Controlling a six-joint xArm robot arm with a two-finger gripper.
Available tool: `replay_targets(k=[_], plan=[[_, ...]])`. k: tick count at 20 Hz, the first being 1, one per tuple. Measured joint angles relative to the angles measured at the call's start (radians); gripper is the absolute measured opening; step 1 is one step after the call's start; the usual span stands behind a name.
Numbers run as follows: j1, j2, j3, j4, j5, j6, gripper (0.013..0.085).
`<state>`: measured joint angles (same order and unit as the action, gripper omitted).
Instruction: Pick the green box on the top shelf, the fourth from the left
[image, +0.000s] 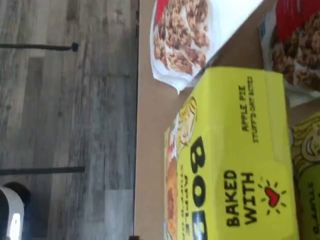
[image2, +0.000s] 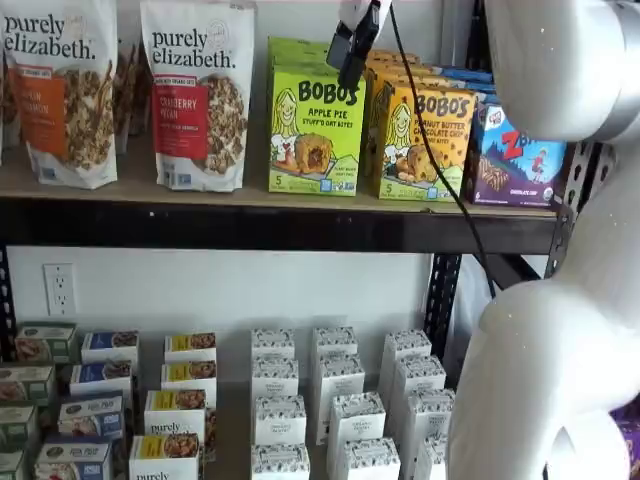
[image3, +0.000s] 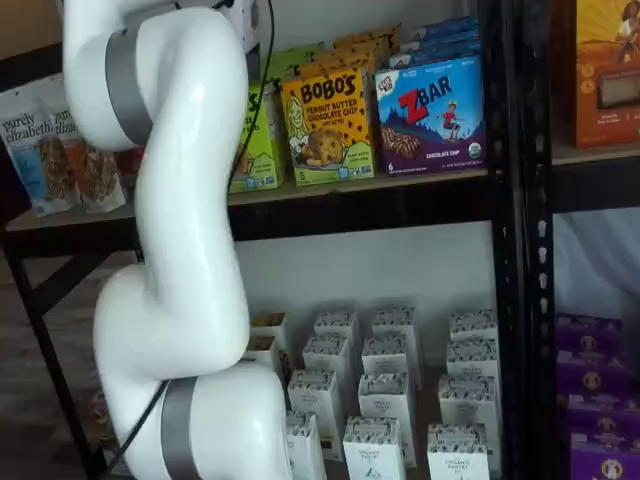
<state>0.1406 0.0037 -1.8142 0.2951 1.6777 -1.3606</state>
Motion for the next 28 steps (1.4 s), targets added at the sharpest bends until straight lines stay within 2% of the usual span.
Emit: replay_targets(k=[7, 14, 27, 28], plan=[[-0.008, 0.006, 0.017, -0.012, -0.023, -0.016, 0.085], [0.004, -0.001, 0.05, -0.036, -0.054, -0.015, 0.085], [0.013, -0.016, 0.096, -0.051, -0.096, -0.015, 0.085], [0.013, -0.017, 0.099, -0.051, -0.098, -0.016, 0.081]])
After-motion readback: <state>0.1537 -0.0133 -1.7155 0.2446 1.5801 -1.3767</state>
